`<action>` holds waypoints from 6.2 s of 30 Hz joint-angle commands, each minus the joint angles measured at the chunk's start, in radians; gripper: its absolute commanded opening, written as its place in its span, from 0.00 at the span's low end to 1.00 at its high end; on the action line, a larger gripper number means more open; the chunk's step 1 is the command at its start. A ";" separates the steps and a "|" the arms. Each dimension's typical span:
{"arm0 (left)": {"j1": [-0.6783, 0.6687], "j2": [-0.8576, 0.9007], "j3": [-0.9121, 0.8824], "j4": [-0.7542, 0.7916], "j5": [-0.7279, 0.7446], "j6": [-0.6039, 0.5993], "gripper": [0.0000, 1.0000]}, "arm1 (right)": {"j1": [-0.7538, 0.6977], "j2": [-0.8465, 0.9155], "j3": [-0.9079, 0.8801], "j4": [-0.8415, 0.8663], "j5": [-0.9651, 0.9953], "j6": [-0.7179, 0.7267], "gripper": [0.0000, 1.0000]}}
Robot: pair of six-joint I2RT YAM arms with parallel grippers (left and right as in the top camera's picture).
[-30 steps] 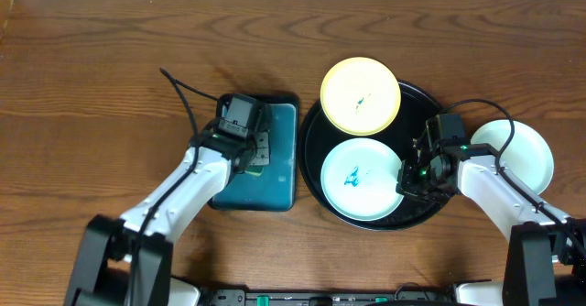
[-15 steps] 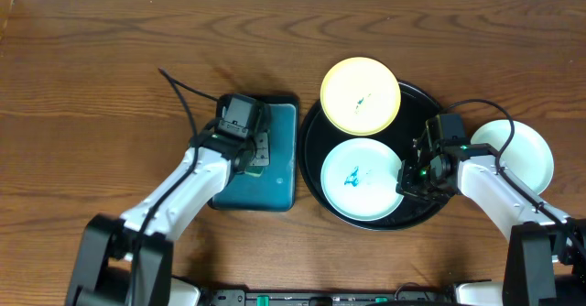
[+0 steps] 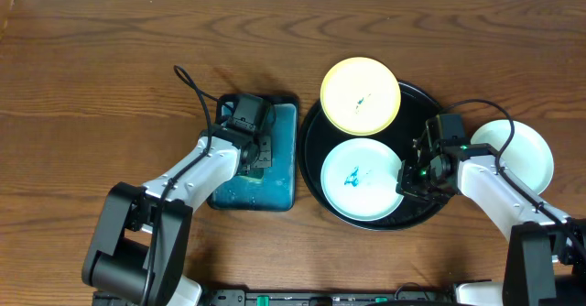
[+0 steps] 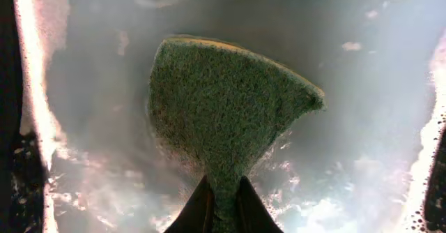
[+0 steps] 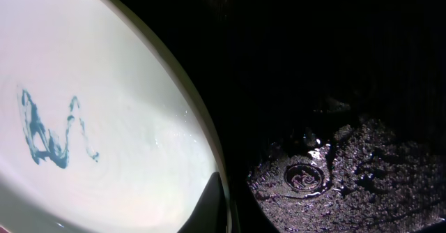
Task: Clean dirty plates on tray and stack at the side
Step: 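Dip the sponge in the soapy water with the left gripper, then lift the sponge out and move it to the blue tray's left edge, then hold the sponge above the blue tray's edge with the left gripper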
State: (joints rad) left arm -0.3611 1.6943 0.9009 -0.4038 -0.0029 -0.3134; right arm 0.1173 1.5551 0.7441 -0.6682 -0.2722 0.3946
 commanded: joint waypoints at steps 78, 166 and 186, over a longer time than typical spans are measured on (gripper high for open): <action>0.307 -0.211 0.033 -0.070 0.783 0.177 0.07 | 0.009 -0.005 -0.006 -0.009 0.014 0.009 0.01; 0.339 -0.506 0.032 0.001 0.690 0.230 0.08 | 0.009 -0.005 -0.006 -0.020 0.021 0.009 0.01; 0.339 -0.481 0.017 -0.014 0.689 0.230 0.08 | 0.009 -0.005 -0.006 -0.020 0.021 0.009 0.01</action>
State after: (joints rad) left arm -0.0269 1.2015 0.9291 -0.4187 0.6880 -0.0887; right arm 0.1173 1.5551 0.7441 -0.6811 -0.2726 0.3946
